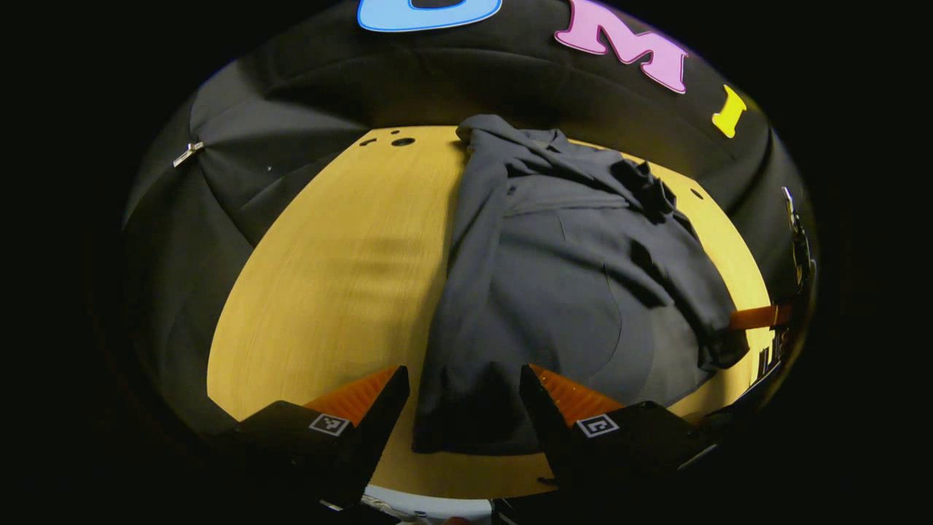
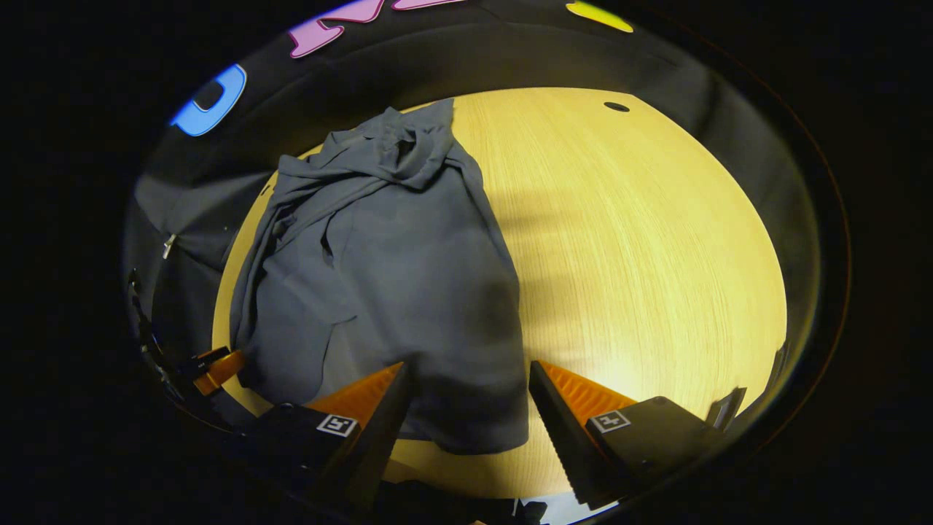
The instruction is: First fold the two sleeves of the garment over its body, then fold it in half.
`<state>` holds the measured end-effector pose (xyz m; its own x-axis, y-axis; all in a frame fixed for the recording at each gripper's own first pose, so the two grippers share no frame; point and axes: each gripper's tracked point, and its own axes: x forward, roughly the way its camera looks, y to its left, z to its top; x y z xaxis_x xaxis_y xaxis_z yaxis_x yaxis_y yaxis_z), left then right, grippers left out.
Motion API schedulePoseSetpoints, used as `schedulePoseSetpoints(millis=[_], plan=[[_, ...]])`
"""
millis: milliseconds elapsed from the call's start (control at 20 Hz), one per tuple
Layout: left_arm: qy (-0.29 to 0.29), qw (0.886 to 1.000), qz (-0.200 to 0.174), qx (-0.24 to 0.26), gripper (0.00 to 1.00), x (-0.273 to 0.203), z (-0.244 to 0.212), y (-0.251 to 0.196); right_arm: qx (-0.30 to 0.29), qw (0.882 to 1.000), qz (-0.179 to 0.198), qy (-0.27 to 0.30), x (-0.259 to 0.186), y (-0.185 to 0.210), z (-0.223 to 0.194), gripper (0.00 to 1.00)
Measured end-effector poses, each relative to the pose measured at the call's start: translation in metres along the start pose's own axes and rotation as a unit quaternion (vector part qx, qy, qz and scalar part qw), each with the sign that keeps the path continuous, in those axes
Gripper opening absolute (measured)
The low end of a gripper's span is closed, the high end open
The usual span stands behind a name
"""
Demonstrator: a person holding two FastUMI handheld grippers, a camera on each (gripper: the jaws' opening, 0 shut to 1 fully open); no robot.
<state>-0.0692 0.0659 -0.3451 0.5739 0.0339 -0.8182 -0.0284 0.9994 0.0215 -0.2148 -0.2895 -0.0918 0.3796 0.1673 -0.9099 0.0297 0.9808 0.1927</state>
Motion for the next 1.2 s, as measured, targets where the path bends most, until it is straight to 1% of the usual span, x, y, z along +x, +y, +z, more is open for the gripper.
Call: schedulePoseSetpoints(millis=[50,100,250,400,450,500,600,650,750,800,850,900,950,1000,1050,1100,1150,1200], plan=[[0.007,1.0,0.0,0.004,0.93,0.002,-0.007,-0.002,-0.001,1.0,-0.006,0.003,0.002,-0.002,-0.003,0.99],[0.013,1.0,0.001,0.008,0.97,0.004,-0.011,-0.003,0.0,1.0,-0.009,0.006,0.004,-0.004,-0.007,0.99],[0.033,0.999,0.004,0.001,0.97,0.008,-0.024,-0.006,-0.008,1.0,-0.008,0.016,0.008,-0.001,-0.015,0.99],[0.032,0.999,0.006,0.002,0.97,0.008,-0.027,-0.008,-0.038,0.999,-0.014,0.019,0.013,0.0,-0.018,1.0],[0.033,0.999,0.006,0.003,0.95,0.008,-0.026,-0.01,-0.044,0.999,-0.018,0.021,0.012,0.0,-0.022,0.98],[0.036,0.999,0.006,0.006,0.94,0.008,-0.027,-0.011,-0.05,0.998,-0.026,0.024,0.013,-0.003,-0.022,0.99],[0.038,0.999,0.008,0.01,0.88,0.01,-0.026,-0.014,-0.07,0.996,-0.039,0.036,0.014,-0.003,-0.023,0.97],[0.039,0.999,0.007,0.01,0.88,0.01,-0.025,-0.015,-0.083,0.994,-0.05,0.044,0.013,-0.005,-0.025,0.96],[0.042,0.999,0.005,0.006,0.86,0.011,-0.026,-0.02,-0.093,0.993,-0.047,0.053,0.015,0.002,-0.025,0.94],[0.043,0.999,0.003,0.006,0.79,0.011,-0.025,-0.024,-0.092,0.993,-0.045,0.057,0.014,0.006,-0.026,0.87],[0.046,0.999,-0.001,0.011,0.77,0.012,-0.024,-0.028,-0.089,0.994,-0.041,0.057,0.017,0.01,-0.025,0.73],[0.047,0.999,-0.006,0.018,0.63,0.013,-0.023,-0.034,-0.088,0.994,-0.034,0.058,0.016,0.014,-0.026,0.68],[0.05,0.998,-0.01,0.024,0.5,0.013,-0.022,-0.039,-0.089,0.994,-0.023,0.058,0.019,0.018,-0.027,0.5],[0.052,0.998,-0.01,0.029,0.37,0.012,-0.023,-0.045,-0.086,0.994,-0.01,0.059,0.019,0.023,-0.027,0.43],[0.052,0.998,-0.004,0.036,0.23,0.012,-0.023,-0.047,-0.084,0.995,0.001,0.061,0.02,0.026,-0.028,0.33],[0.05,0.998,0.002,0.049,0.09,0.014,-0.022,-0.05,-0.091,0.994,0.015,0.061,0.021,0.027,-0.026,0.2],[0.048,0.997,0.003,0.064,0.09,0.015,-0.02,-0.053,-0.095,0.993,0.033,0.065,0.023,0.028,-0.027,0.17],[0.045,0.996,-0.001,0.075,0.06,0.016,-0.019,-0.056,-0.092,0.992,0.044,0.067,0.018,0.029,-0.027,0.09]])
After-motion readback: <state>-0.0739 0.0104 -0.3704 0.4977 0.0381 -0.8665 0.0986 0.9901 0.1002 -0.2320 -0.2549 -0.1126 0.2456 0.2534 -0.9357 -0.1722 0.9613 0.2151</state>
